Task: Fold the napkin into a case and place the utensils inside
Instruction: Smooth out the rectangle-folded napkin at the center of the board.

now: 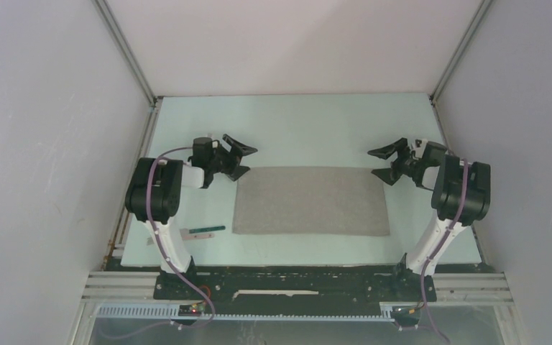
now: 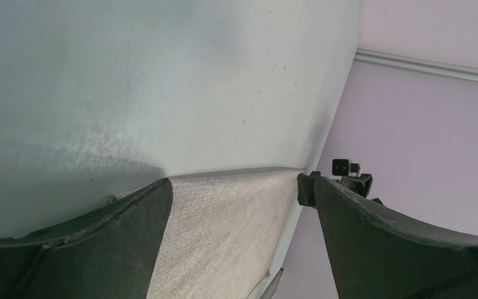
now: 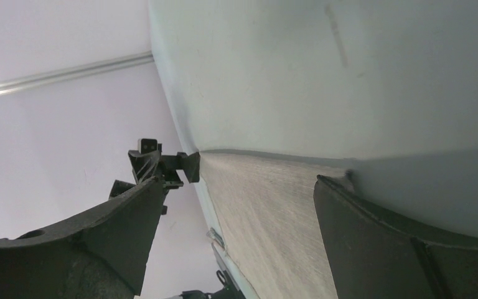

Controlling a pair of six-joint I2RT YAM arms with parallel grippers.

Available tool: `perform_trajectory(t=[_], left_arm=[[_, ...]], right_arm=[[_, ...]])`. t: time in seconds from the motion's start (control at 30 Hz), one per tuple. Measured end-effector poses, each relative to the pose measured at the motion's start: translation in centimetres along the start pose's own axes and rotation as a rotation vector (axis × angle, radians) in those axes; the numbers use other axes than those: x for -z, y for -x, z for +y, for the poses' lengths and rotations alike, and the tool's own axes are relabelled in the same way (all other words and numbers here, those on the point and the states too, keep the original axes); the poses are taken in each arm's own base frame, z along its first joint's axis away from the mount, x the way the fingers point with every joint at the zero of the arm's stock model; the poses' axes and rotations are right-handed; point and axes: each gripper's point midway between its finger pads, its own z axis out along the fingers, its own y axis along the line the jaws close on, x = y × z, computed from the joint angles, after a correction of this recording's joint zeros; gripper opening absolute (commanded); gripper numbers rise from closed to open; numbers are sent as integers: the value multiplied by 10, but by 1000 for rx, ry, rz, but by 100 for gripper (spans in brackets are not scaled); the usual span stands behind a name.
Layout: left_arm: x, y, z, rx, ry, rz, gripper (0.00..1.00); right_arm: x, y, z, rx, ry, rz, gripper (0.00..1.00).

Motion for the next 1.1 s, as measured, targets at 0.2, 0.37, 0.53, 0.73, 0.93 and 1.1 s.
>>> perform_trajectory(t=[0.2,0.37,0.53,0.73,0.93,1.1], left_arm=[[0,3,0,-18,21,-5,99],[15,24,-11,-112,152,-76,100],[61,24,-74,-262,113,-124,100],[129,-39,-145,-469,-86,-70,100],[154,-105,-120,-529,-84,96,100],[169,-134,-103,-550,-73,174,100]], right_arm=[[21,20,-9,-16,-9,-46,100],[30,29,-4,58,-148,-82,100],[63,31,42,243,-313,-180,95],[90,12,61,376,-425,-210,76],[88,-11,10,357,-621,-91,70],[78,-32,-21,383,-763,14,65]])
